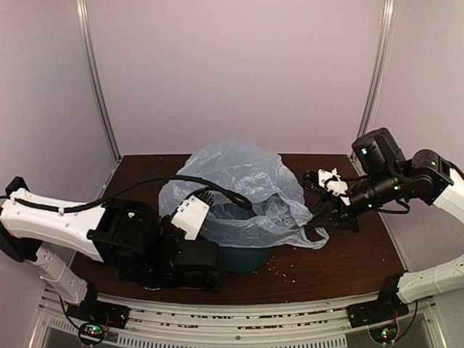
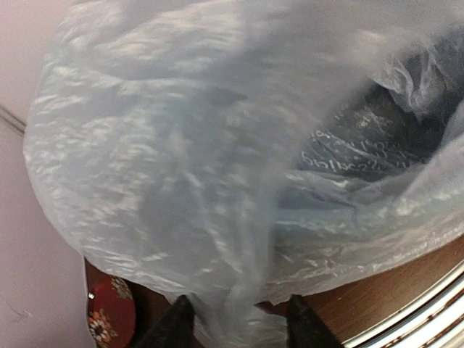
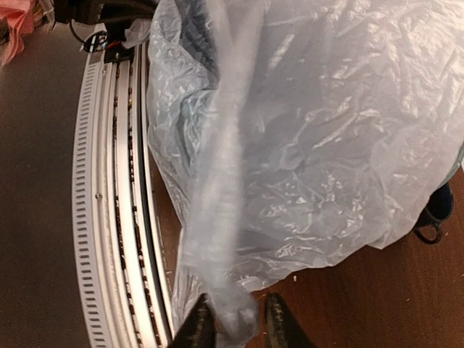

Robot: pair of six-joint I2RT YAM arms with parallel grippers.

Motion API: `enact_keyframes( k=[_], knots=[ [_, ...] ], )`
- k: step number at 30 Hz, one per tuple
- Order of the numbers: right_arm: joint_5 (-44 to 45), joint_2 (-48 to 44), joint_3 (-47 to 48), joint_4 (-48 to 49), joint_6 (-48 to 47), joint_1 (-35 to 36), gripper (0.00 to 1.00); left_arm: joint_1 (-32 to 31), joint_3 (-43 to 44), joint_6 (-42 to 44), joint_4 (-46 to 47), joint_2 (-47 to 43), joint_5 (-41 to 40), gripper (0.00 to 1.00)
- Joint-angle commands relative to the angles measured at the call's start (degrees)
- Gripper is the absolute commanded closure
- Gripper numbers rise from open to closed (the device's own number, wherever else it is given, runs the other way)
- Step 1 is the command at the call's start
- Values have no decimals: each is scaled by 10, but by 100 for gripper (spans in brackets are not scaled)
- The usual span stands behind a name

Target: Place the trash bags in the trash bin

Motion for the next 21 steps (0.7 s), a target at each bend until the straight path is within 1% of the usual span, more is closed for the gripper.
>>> enact_keyframes(
  k=[1, 2, 4, 5, 7, 8, 11, 13, 14, 16, 18, 21],
  knots=[
    [25, -6, 6, 25, -1, 3, 86, 13, -12, -5, -2, -25, -25, 74],
    [29, -6, 11, 27, 1, 3, 88, 16, -15, 0, 3, -32, -31, 79],
    [33, -6, 23, 25, 2, 2, 94, 25, -24, 21, 29, -49, -38, 97],
    [34, -5, 30, 23, 3, 3, 96, 28, -27, 34, 42, -58, -44, 100],
    [47, -3, 41, 22, 2, 2, 100, 38, -31, 69, 70, -76, -56, 100],
    [55, -2, 44, 23, -1, 2, 100, 46, -32, 97, 88, -83, -62, 100],
    [90, 13, 50, 28, -6, 2, 100, 92, -41, 211, 171, -105, -67, 100],
    [106, 33, 58, 27, -4, -2, 100, 126, -62, 279, 228, -122, -69, 100],
    [108, 41, 62, 25, -4, -7, 100, 150, -76, 319, 278, -133, -64, 100],
    [105, 55, 72, 24, -4, -20, 100, 186, -105, 391, 356, -158, -40, 100],
    [102, 67, 83, 23, -5, -34, 100, 222, -133, 455, 431, -181, 2, 100],
    [105, 83, 99, 26, -6, -57, 100, 271, -151, 512, 501, -192, 60, 100]
  ],
)
